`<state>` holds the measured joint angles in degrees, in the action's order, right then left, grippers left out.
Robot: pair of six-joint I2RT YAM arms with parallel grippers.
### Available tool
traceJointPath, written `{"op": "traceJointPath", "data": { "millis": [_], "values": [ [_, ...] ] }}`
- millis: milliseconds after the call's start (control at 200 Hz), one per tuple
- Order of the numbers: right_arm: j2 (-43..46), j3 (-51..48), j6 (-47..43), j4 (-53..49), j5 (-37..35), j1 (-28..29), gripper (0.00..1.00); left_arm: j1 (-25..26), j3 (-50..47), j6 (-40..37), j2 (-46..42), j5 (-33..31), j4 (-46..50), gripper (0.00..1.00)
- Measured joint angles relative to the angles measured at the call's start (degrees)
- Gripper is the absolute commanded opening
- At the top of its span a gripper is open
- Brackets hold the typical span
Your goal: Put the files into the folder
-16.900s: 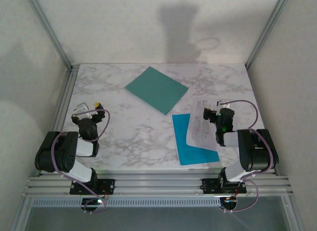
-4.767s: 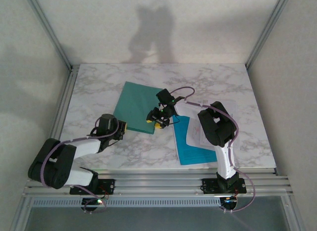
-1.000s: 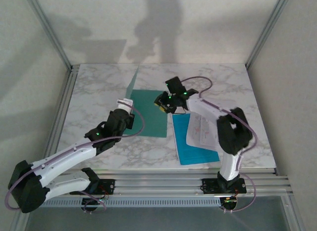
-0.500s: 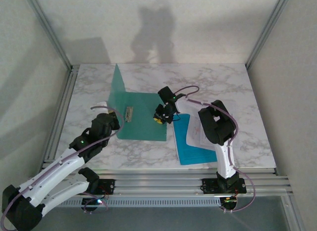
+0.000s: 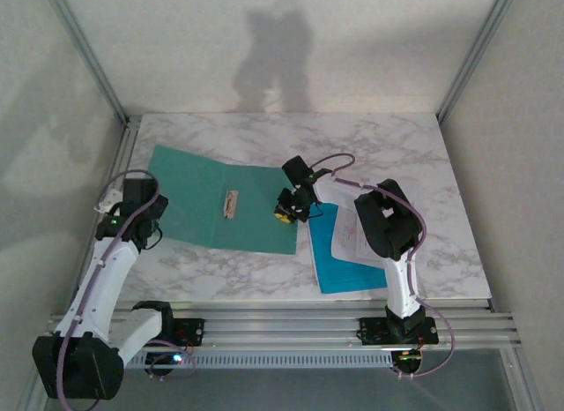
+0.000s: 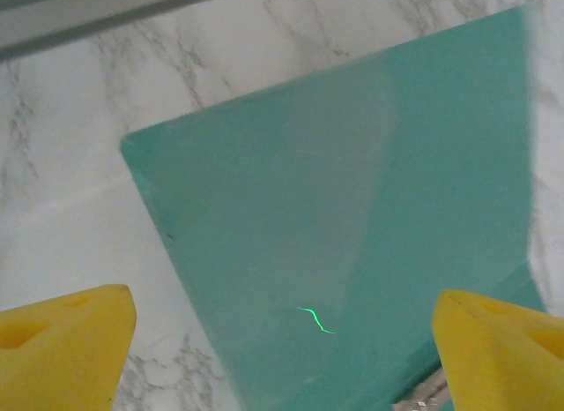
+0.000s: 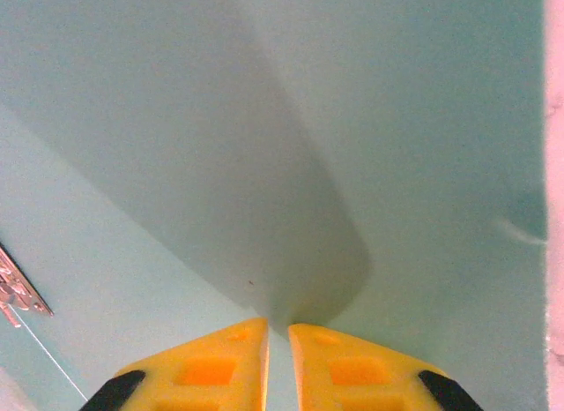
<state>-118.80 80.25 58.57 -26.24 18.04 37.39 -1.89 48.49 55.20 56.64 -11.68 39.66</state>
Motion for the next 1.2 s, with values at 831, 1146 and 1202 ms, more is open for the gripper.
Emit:
{"op": "traceJointPath", "data": {
  "millis": [831,1146,1202],
  "values": [
    [25.03,-25.79,-10.34,-9.49,-7.13,-2.58,0.30,31.87,15.69,-10.93,43.91,18.64,-15.93,0.28],
    [18.05,-21.79,-10.43,-9.03,-6.34,-4.52,0.24,37.62,16.39,-12.13,50.29,17.68,-18.25,0.26],
    [16.41,-19.85,-11.47,-9.20,-5.88,-5.07,0.25,38.03,16.41,-11.89,50.66,17.14,-18.82,0.25]
  ]
}}
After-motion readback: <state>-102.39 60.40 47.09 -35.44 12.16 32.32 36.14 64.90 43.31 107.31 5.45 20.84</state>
